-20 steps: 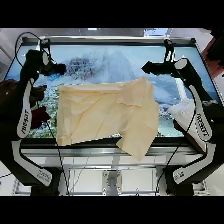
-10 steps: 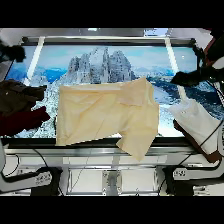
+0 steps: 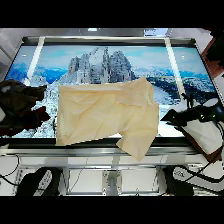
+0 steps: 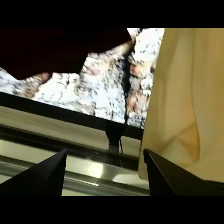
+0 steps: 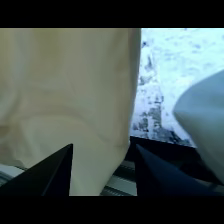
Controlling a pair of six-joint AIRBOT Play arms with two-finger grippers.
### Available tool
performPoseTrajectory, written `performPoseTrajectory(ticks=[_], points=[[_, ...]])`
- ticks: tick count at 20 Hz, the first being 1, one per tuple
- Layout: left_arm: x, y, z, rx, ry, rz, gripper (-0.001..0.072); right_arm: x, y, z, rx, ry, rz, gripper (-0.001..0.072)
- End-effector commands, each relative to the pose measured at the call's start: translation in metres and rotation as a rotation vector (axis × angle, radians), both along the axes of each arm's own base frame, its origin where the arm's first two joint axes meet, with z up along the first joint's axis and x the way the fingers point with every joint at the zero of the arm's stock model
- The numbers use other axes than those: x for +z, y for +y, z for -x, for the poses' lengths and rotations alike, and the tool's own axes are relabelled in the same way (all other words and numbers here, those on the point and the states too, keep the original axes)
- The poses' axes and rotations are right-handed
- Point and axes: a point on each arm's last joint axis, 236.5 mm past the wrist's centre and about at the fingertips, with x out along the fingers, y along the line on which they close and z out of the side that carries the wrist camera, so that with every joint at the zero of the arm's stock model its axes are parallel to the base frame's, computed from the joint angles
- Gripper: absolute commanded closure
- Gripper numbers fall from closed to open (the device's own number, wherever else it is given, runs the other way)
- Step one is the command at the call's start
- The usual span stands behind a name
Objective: Fold the shirts.
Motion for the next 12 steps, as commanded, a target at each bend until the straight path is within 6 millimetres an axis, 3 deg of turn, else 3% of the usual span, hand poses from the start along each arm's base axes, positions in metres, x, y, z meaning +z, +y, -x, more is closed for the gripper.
performPoseTrajectory(ticks=[1,7,12], points=[[-0.038,-0.029,0.039,-0.033,0.078,0.101,0.0155,-0.024,0.014,0.01,-0.087,0.008,-0.044,0.0263],[-0.039,-0.034,0.046,-0.038,0.106,0.12,0.0155,-0.047,0.017,0.024,-0.134,0.039,-0.029,0.0263],[-0.039,-0.036,0.045,-0.042,0.102,0.129,0.0155,-0.036,0.032,0.009,-0.182,-0.011,-0.121,0.0265]])
